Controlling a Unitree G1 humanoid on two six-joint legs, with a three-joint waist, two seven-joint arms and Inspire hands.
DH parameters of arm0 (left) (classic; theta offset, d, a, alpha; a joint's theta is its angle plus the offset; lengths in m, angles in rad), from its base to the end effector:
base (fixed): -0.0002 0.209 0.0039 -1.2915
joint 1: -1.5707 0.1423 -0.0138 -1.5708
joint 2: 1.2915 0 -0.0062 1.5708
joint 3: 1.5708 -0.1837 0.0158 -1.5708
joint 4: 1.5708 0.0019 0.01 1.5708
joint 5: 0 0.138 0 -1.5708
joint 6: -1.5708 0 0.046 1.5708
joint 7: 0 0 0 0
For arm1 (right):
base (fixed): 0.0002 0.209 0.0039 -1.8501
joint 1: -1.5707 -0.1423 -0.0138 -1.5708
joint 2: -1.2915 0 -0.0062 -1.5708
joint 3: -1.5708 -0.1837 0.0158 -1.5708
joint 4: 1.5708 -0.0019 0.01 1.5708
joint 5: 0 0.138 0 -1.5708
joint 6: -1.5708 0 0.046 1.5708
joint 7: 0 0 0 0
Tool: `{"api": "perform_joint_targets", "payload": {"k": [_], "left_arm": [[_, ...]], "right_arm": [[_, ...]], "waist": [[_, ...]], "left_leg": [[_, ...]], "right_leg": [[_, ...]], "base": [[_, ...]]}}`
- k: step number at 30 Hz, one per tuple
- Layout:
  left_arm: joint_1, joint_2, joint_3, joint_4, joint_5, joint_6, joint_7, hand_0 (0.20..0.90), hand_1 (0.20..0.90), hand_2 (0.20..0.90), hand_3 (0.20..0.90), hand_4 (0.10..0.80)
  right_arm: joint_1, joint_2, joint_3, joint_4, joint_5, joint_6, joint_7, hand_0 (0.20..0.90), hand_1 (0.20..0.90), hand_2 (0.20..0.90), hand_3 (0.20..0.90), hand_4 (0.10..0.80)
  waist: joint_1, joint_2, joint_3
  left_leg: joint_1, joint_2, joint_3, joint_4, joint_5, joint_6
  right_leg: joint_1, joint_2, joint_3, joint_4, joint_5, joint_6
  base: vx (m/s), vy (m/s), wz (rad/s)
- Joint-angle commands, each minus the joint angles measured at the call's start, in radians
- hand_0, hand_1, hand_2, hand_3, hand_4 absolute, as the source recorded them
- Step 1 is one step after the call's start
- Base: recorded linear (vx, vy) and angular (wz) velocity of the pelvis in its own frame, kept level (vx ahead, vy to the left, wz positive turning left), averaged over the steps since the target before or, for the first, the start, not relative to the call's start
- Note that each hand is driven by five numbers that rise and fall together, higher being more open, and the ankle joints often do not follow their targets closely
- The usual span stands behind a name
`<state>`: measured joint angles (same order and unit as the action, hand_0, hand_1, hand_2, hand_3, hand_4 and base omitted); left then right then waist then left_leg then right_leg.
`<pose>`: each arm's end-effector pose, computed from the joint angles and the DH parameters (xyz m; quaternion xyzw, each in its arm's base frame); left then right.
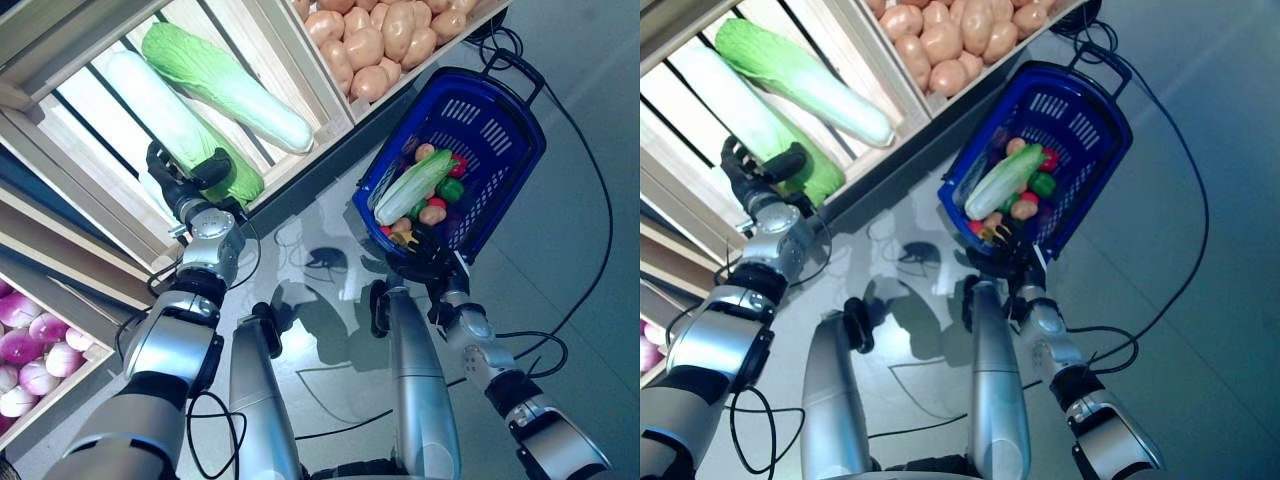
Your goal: Put vegetables into the basket
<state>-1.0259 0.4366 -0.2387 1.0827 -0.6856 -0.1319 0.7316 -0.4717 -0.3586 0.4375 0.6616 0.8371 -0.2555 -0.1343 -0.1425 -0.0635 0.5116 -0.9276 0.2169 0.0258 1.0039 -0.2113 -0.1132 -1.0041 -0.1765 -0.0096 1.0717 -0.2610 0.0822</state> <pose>0.3611 0.2073 0.1598 -0.0682 -0.0133 0.3841 0.9207 0.2786 -0.1689 0.0359 0.1301 0.0551 0.0012 0.9900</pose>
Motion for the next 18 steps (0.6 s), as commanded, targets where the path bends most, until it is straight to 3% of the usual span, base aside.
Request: {"api": "perform_joint_targets", "payload": {"k": [1,7,13,14,15,16,18], "left_arm": [[-0.044,0.019,-0.049,0.096,-0.102,0.07,-0.061,0.9,0.9,0.9,0.9,0.8],[-0.039,-0.002,-0.068,0.13,-0.146,0.16,-0.145,0.9,0.9,0.9,0.9,0.8],[-0.039,-0.003,-0.087,0.122,-0.151,0.17,-0.222,0.9,0.9,0.9,0.9,0.8],[-0.043,0.001,-0.09,0.118,-0.152,0.163,-0.228,0.806,0.806,0.806,0.806,0.737],[-0.044,0.001,-0.09,0.118,-0.152,0.163,-0.228,0.806,0.806,0.806,0.806,0.737],[-0.048,0.008,-0.094,0.107,-0.15,0.149,-0.233,0.3,0.3,0.3,0.3,0.4],[-0.049,0.013,-0.095,0.1,-0.151,0.138,-0.233,0.3,0.3,0.3,0.3,0.4]], "right_arm": [[-0.072,0.02,-0.019,-0.046,0.049,-0.09,-0.015,0.9,0.9,0.9,0.9,0.8],[-0.119,0.026,-0.022,-0.019,0.064,-0.081,-0.038,0.9,0.9,0.9,0.9,0.8],[-0.137,0.015,-0.03,-0.003,0.08,-0.067,-0.033,0.9,0.9,0.9,0.9,0.8],[-0.141,0.01,-0.032,-0.003,0.083,-0.061,-0.032,0.9,0.9,0.9,0.9,0.8],[-0.142,0.01,-0.032,-0.003,0.083,-0.061,-0.032,0.9,0.9,0.9,0.9,0.8],[-0.147,0.004,-0.035,-0.005,0.087,-0.051,-0.038,0.9,0.9,0.9,0.9,0.8],[-0.141,0.002,-0.038,0.001,0.083,-0.056,-0.032,0.9,0.9,0.9,0.9,0.8]], "waist": [[-0.002,-0.004,-0.027],[0.01,-0.004,-0.026],[0.01,-0.001,-0.032],[0.009,-0.001,-0.033],[0.009,-0.001,-0.032],[0.008,0.0,-0.033],[0.007,0.003,-0.034]], "left_leg": [[0.03,0.017,-0.029,0.134,-0.194,0.004],[0.022,0.012,-0.032,0.143,-0.198,0.006],[0.033,0.01,-0.029,0.138,-0.2,0.01],[0.035,0.011,-0.028,0.138,-0.2,0.01],[0.035,0.011,-0.028,0.138,-0.2,0.01],[0.039,0.011,-0.028,0.134,-0.2,0.011],[0.043,0.011,-0.027,0.134,-0.2,0.013]], "right_leg": [[0.059,-0.065,0.038,-0.031,-0.003,0.036],[0.054,-0.072,0.029,-0.025,-0.004,0.036],[0.064,-0.069,0.024,-0.031,-0.004,0.034],[0.066,-0.068,0.024,-0.032,-0.004,0.034],[0.066,-0.068,0.024,-0.032,-0.004,0.034],[0.069,-0.067,0.025,-0.033,-0.004,0.033],[0.074,-0.066,0.025,-0.034,-0.006,0.031]], "base": [[-0.003,-0.042,0.01],[-0.004,-0.04,0.02],[0.005,-0.011,-0.04],[0.0,0.0,0.0],[0.0,0.0,0.0],[0.0,0.0,0.0],[0.003,0.005,-0.03]]}}
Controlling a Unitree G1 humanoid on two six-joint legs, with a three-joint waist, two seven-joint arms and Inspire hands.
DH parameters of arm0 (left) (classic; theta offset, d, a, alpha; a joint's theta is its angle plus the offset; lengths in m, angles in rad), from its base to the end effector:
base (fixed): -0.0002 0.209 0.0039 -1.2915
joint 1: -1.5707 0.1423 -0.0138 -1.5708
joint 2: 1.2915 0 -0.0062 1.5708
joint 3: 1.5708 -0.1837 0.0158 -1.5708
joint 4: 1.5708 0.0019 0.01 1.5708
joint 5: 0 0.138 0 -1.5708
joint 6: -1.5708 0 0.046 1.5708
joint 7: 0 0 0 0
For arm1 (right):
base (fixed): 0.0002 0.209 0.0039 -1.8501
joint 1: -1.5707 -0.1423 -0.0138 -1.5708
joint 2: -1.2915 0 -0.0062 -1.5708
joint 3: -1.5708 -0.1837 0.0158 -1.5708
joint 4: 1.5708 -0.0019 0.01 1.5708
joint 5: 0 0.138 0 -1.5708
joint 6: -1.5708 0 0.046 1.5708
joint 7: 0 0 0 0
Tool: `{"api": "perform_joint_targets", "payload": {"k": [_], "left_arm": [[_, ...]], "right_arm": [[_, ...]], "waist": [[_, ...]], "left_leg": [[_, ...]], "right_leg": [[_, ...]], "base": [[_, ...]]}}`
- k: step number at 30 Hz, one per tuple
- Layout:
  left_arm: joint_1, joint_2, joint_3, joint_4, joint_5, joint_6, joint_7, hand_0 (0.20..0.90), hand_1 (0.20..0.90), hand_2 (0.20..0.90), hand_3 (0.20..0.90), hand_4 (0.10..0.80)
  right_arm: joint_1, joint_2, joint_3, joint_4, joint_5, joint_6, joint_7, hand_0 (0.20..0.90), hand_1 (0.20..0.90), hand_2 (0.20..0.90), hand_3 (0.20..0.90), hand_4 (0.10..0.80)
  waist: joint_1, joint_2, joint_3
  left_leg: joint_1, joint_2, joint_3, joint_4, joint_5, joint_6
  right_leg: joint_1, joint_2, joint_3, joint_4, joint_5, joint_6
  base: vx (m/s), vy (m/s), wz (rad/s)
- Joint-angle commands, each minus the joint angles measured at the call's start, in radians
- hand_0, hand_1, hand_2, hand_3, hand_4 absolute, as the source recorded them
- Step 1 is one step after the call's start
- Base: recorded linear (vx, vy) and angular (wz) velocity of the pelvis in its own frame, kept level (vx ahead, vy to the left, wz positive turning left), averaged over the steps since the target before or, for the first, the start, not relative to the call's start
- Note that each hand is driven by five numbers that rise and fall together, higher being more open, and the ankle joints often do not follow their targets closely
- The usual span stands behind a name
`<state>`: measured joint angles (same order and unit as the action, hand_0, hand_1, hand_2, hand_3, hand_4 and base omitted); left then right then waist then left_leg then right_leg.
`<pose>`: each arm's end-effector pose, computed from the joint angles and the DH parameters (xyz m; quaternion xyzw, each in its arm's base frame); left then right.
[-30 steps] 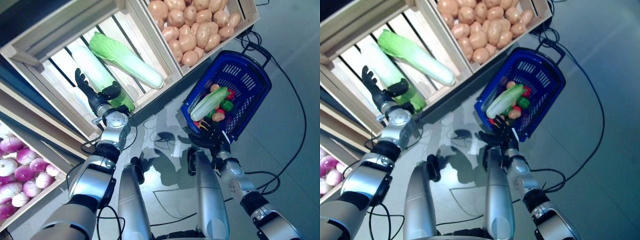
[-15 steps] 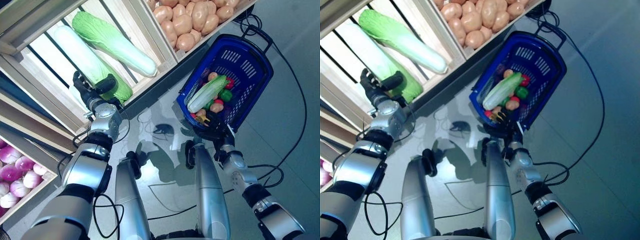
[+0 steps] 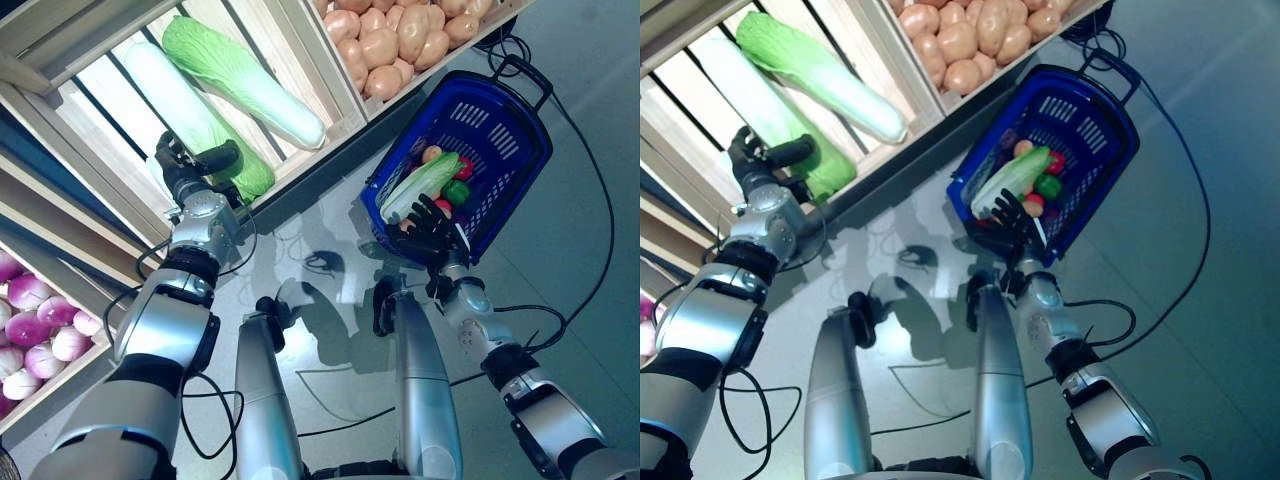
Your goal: Put vegetables into the basket
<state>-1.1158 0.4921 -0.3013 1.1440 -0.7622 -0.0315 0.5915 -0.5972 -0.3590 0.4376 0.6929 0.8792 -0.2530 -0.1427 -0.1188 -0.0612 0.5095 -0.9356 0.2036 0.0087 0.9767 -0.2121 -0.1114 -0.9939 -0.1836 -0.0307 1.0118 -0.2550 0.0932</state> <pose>0.3665 0.2179 0.1806 -0.0587 0.0123 0.3316 0.9415 0.3029 -0.1628 0.0657 0.1438 0.0143 0.0072 0.9895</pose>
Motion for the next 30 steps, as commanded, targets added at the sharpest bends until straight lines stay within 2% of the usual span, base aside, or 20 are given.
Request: {"api": "perform_joint_targets", "payload": {"k": [1,9,15,16,17,18,23,30], "left_arm": [[0.04,-0.038,-0.033,0.036,-0.079,0.028,-0.089,0.3,0.3,0.3,0.3,0.4],[0.081,-0.022,-0.009,0.015,-0.078,-0.014,-0.078,0.3,0.3,0.3,0.3,0.4],[0.146,-0.006,0.025,0.003,-0.09,-0.043,-0.082,0.3,0.3,0.3,0.3,0.4],[0.16,-0.003,0.035,-0.004,-0.09,-0.049,-0.08,0.3,0.3,0.3,0.3,0.4],[0.165,-0.003,0.037,-0.007,-0.091,-0.049,-0.081,0.3,0.3,0.3,0.3,0.4],[0.181,0.0,0.047,-0.017,-0.093,-0.054,-0.083,0.3,0.3,0.3,0.3,0.4],[0.262,-0.001,0.088,-0.093,-0.118,-0.11,-0.068,0.3,0.3,0.3,0.3,0.4],[0.403,-0.043,0.154,-0.227,-0.118,-0.202,-0.033,0.3,0.3,0.3,0.3,0.4]], "right_arm": [[-0.014,0.001,-0.038,-0.025,0.04,-0.062,-0.019,0.9,0.9,0.9,0.9,0.8],[0.022,0.003,-0.033,-0.016,0.025,-0.093,-0.006,0.9,0.9,0.9,0.9,0.8],[0.075,0.005,-0.03,-0.033,0.008,-0.11,0.008,0.9,0.9,0.9,0.9,0.8],[0.089,0.006,-0.032,-0.038,0.003,-0.114,0.012,0.9,0.9,0.9,0.9,0.8],[0.094,0.005,-0.031,-0.039,0.002,-0.114,0.013,0.9,0.9,0.9,0.9,0.8],[0.108,0.006,-0.034,-0.044,-0.003,-0.114,0.016,0.9,0.9,0.9,0.9,0.8],[0.188,0.016,-0.037,-0.085,-0.043,-0.143,0.023,0.9,0.9,0.9,0.9,0.8],[0.299,0.049,-0.04,-0.137,-0.098,-0.175,0.027,0.9,0.9,0.9,0.9,0.8]], "waist": [[-0.018,0.002,-0.034],[-0.021,0.01,-0.057],[-0.025,0.015,-0.092],[-0.027,0.015,-0.104],[-0.026,0.017,-0.106],[-0.028,0.017,-0.117],[-0.027,0.026,-0.163],[-0.013,0.038,-0.235]], "left_leg": [[0.057,0.025,-0.009,0.158,-0.199,0.011],[0.127,0.03,0.009,0.1,-0.186,0.012],[0.241,0.033,0.035,0.006,-0.163,0.012],[0.256,0.031,0.043,-0.031,-0.125,0.018],[0.273,0.032,0.041,-0.023,-0.153,0.013],[0.29,0.029,0.05,-0.061,-0.116,0.018],[0.415,0.025,0.073,-0.181,-0.077,0.017],[0.614,0.015,0.093,-0.398,0.003,0.016]], "right_leg": [[0.069,-0.057,0.048,0.022,-0.012,0.021],[0.139,-0.054,0.048,-0.024,-0.014,0.017],[0.249,-0.053,0.043,-0.096,-0.012,0.013],[0.265,-0.053,0.039,-0.131,0.019,0.005],[0.28,-0.054,0.04,-0.118,-0.01,0.012],[0.296,-0.053,0.037,-0.152,0.021,0.005],[0.42,-0.06,0.028,-0.251,0.037,0.005],[0.621,-0.073,-0.004,-0.442,0.082,0.012]], "base": [[0.014,0.008,-0.12],[0.027,0.008,0.03],[0.055,0.015,-0.01],[0.052,0.02,-0.02],[0.0,0.0,0.0],[0.09,0.027,-0.01],[0.054,0.019,-0.02],[0.084,0.007,0.06]]}}
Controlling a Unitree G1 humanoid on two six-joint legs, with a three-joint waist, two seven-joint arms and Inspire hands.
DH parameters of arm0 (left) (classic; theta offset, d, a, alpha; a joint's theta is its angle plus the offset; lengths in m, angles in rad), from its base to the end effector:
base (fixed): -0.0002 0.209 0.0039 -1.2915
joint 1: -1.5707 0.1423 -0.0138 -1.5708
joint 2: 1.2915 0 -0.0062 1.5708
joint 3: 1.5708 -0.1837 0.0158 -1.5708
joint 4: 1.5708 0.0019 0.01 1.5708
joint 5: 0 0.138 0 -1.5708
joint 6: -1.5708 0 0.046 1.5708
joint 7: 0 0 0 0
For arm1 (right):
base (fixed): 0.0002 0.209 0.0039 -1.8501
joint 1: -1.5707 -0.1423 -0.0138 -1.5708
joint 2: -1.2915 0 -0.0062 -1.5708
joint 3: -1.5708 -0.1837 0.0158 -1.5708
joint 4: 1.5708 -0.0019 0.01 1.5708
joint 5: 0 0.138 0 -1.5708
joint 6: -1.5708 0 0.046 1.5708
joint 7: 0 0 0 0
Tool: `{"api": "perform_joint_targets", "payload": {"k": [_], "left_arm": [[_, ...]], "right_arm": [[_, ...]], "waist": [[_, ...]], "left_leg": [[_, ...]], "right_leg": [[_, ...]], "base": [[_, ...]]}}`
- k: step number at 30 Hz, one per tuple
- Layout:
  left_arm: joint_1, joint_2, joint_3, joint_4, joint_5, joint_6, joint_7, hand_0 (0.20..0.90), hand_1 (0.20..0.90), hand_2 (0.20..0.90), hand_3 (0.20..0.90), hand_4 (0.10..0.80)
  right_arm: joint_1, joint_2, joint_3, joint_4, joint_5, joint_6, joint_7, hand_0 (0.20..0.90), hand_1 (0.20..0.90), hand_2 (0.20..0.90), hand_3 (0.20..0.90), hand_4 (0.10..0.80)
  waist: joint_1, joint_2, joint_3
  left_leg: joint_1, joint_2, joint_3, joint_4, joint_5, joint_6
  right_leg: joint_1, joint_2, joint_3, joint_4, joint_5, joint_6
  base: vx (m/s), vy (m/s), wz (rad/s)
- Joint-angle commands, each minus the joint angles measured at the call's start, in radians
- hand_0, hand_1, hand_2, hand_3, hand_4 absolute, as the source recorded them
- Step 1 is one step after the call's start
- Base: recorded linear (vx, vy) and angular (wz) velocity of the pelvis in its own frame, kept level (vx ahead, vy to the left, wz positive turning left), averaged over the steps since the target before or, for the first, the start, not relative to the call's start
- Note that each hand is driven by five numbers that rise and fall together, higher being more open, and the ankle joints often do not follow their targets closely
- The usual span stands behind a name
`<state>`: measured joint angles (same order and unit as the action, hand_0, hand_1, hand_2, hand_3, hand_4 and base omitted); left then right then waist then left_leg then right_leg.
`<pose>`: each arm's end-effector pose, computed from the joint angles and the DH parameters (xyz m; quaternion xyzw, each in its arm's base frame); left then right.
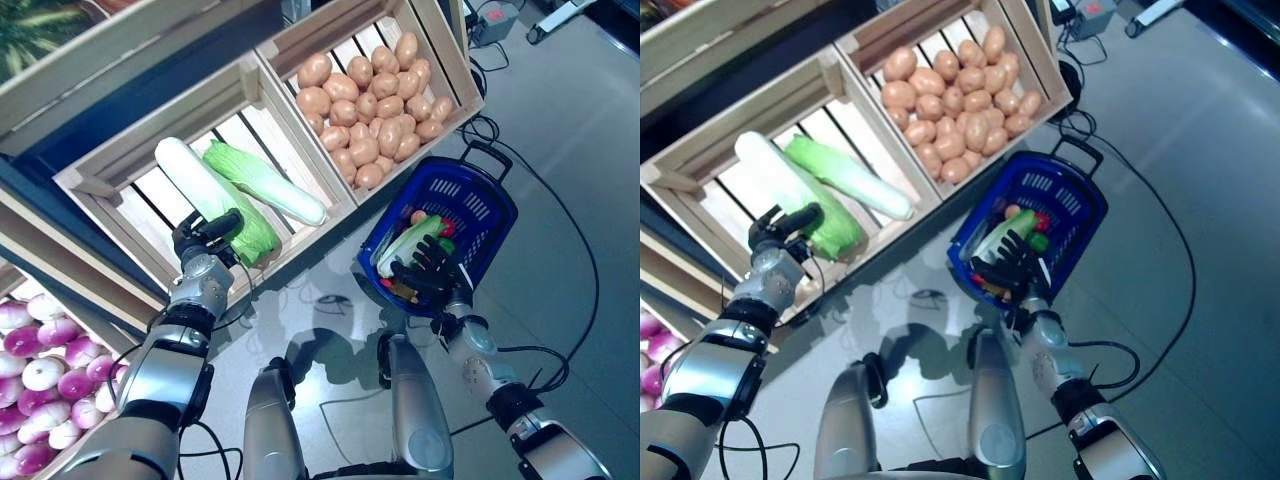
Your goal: Put vegetables into the basket
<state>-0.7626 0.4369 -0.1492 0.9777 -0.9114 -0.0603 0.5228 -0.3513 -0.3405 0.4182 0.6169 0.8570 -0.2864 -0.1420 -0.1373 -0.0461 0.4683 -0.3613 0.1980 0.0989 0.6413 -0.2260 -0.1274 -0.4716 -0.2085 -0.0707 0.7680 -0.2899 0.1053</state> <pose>0.3270 0.2310 0.0907 -0.1810 0.1075 0.3283 0.9208 0.2542 -0.1711 0.0138 0.1611 0.0779 -0.0230 0.9836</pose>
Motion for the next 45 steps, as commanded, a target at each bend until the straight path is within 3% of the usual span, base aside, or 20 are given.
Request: {"api": "perform_joint_targets", "payload": {"k": [1,12,17,22,27,36,45], "left_arm": [[0.081,-0.001,0.012,-0.091,0.055,-0.188,0.054,0.3,0.3,0.3,0.3,0.4],[0.326,-0.1,-0.008,-0.364,0.331,-0.316,0.033,0.3,0.3,0.3,0.3,0.4],[0.417,-0.105,-0.034,-0.519,0.439,-0.299,-0.028,0.3,0.3,0.3,0.3,0.4],[0.468,-0.071,-0.079,-0.668,0.593,-0.258,-0.104,0.3,0.3,0.3,0.3,0.4],[0.472,-0.046,-0.101,-0.72,0.645,-0.233,-0.205,0.3,0.3,0.3,0.3,0.4],[0.461,-0.004,-0.166,-0.784,0.755,-0.262,-0.316,0.3,0.3,0.3,0.3,0.4],[0.444,0.016,-0.209,-0.795,0.817,-0.315,-0.326,0.3,0.3,0.3,0.3,0.4]], "right_arm": [[0.074,0.041,-0.023,-0.074,-0.086,-0.144,0.026,0.9,0.9,0.9,0.9,0.8],[0.194,0.088,-0.041,-0.23,-0.169,-0.161,0.027,0.9,0.9,0.9,0.9,0.8],[0.228,0.087,-0.052,-0.301,-0.133,-0.081,0.171,0.9,0.9,0.9,0.9,0.8],[0.199,0.046,-0.092,-0.397,-0.107,-0.032,0.246,0.9,0.9,0.9,0.9,0.8],[0.155,0.013,-0.142,-0.454,0.013,-0.012,0.389,0.9,0.9,0.9,0.9,0.8],[0.039,-0.013,-0.206,-0.476,0.008,-0.007,0.39,0.9,0.9,0.9,0.9,0.8],[-0.015,-0.017,-0.213,-0.466,0.03,0.0,0.376,0.9,0.9,0.9,0.9,0.8]], "waist": [[0.01,0.025,-0.215],[0.052,0.046,-0.323],[0.068,0.046,-0.348],[0.101,0.033,-0.37],[0.122,0.02,-0.38],[0.152,0.001,-0.403],[0.155,-0.002,-0.403]], "left_leg": [[0.078,0.015,0.008,-0.112,0.038,0.032],[0.354,-0.025,0.047,-0.449,0.166,0.034],[0.425,-0.031,0.05,-0.556,0.206,0.036],[0.488,-0.042,0.045,-0.678,0.242,0.035],[0.504,-0.051,0.038,-0.716,0.246,0.035],[0.518,-0.057,0.022,-0.729,0.223,0.042],[0.527,-0.055,0.013,-0.729,0.213,0.04]], "right_leg": [[0.142,-0.05,0.024,-0.252,0.133,0.004],[0.439,-0.029,-0.038,-0.591,0.242,0.042],[0.504,-0.015,-0.044,-0.68,0.282,0.049],[0.57,-0.007,-0.091,-0.769,0.323,0.061],[0.598,-0.002,-0.122,-0.816,0.346,0.068],[0.619,0.004,-0.134,-0.846,0.352,0.067],[0.626,0.011,-0.125,-0.849,0.345,0.063]], "base": [[0.121,-0.008,0.01],[0.084,-0.021,0.02],[0.04,-0.025,0.07],[0.061,-0.057,0.04],[0.056,-0.058,0.08],[0.065,-0.033,0.07],[0.007,-0.004,0.0]]}}
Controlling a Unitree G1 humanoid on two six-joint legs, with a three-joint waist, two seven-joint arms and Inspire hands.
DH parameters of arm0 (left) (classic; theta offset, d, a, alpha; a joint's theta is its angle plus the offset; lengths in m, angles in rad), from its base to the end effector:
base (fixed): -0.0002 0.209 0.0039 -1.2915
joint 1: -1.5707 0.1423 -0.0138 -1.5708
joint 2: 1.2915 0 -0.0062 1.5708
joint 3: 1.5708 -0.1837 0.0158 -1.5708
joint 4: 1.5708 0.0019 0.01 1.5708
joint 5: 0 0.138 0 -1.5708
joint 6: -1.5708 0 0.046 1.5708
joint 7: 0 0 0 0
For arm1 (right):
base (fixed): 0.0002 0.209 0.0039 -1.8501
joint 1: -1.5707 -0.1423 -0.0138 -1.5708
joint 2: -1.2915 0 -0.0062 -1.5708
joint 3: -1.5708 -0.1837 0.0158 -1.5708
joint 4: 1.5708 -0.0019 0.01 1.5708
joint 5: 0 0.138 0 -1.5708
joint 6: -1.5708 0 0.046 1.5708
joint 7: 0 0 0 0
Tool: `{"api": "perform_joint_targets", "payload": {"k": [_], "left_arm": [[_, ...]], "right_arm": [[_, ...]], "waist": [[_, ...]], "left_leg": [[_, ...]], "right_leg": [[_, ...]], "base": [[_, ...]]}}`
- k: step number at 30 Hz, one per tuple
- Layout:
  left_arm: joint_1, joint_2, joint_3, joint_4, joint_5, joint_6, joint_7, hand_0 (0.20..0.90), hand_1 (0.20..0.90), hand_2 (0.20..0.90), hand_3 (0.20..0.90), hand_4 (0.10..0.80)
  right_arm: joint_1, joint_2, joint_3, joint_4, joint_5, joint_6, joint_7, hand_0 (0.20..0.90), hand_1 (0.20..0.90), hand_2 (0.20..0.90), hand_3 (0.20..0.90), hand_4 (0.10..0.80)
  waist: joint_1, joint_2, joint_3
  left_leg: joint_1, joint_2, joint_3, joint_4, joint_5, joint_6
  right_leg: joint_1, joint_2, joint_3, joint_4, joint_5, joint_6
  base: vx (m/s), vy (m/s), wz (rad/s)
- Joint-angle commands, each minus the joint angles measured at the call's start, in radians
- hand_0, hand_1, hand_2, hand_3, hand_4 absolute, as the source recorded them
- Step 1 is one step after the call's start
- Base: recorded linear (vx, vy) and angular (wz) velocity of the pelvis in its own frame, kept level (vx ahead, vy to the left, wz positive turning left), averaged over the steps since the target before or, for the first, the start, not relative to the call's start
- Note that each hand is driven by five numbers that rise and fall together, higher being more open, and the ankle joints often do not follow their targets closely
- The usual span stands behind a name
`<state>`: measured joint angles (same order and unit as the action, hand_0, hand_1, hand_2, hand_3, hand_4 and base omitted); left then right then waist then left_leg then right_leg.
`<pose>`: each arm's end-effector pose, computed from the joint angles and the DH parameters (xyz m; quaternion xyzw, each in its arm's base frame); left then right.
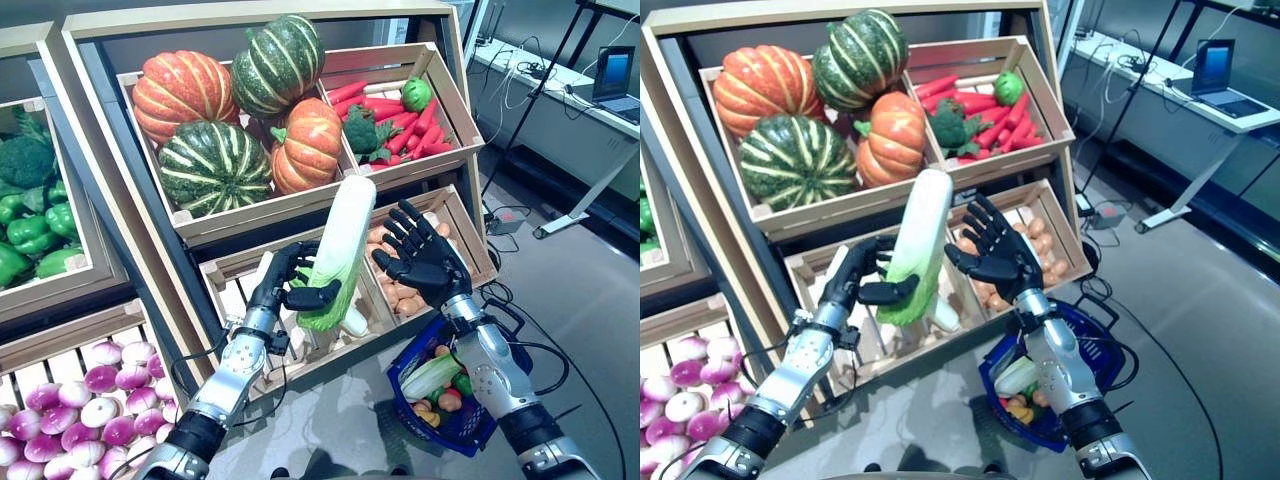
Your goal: Put vegetables into the basket
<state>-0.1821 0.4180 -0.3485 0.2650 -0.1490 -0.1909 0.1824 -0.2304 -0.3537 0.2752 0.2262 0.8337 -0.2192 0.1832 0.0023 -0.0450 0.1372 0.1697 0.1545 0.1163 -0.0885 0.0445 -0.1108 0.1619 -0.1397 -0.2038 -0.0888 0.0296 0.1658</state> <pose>0.2284 0.1733 0.0348 0.1531 -0.0229 -0.0648 0.9858 0.2432 -0.1708 0.0558 0.2124 -0.0575 0.1701 0.9605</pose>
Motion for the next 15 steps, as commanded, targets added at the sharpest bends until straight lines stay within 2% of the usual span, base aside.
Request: {"api": "perform_joint_targets", "payload": {"k": [1,15], "left_arm": [[-0.141,0.037,-0.021,-0.082,0.068,-0.195,0.021,0.3,0.3,0.3,0.3,0.4],[-0.186,0.066,-0.08,-0.13,0.242,-0.271,0.08,0.3,0.3,0.3,0.3,0.4]], "right_arm": [[-0.145,-0.001,-0.07,-0.069,0.057,-0.067,0.047,0.9,0.9,0.9,0.9,0.8],[-0.163,0.031,-0.064,0.011,0.173,-0.015,0.06,0.9,0.9,0.9,0.9,0.8]], "waist": [[0.016,-0.003,-0.072],[0.017,0.0,-0.084]], "left_leg": [[-0.002,-0.011,-0.007,0.001,-0.059,0.023],[0.015,-0.005,-0.019,0.001,-0.067,0.017]], "right_leg": [[-0.004,-0.057,0.01,0.007,0.023,0.002],[0.017,-0.059,0.01,0.005,0.013,0.002]], "base": [[0.0,0.0,0.0],[0.0,0.0,0.0]]}}
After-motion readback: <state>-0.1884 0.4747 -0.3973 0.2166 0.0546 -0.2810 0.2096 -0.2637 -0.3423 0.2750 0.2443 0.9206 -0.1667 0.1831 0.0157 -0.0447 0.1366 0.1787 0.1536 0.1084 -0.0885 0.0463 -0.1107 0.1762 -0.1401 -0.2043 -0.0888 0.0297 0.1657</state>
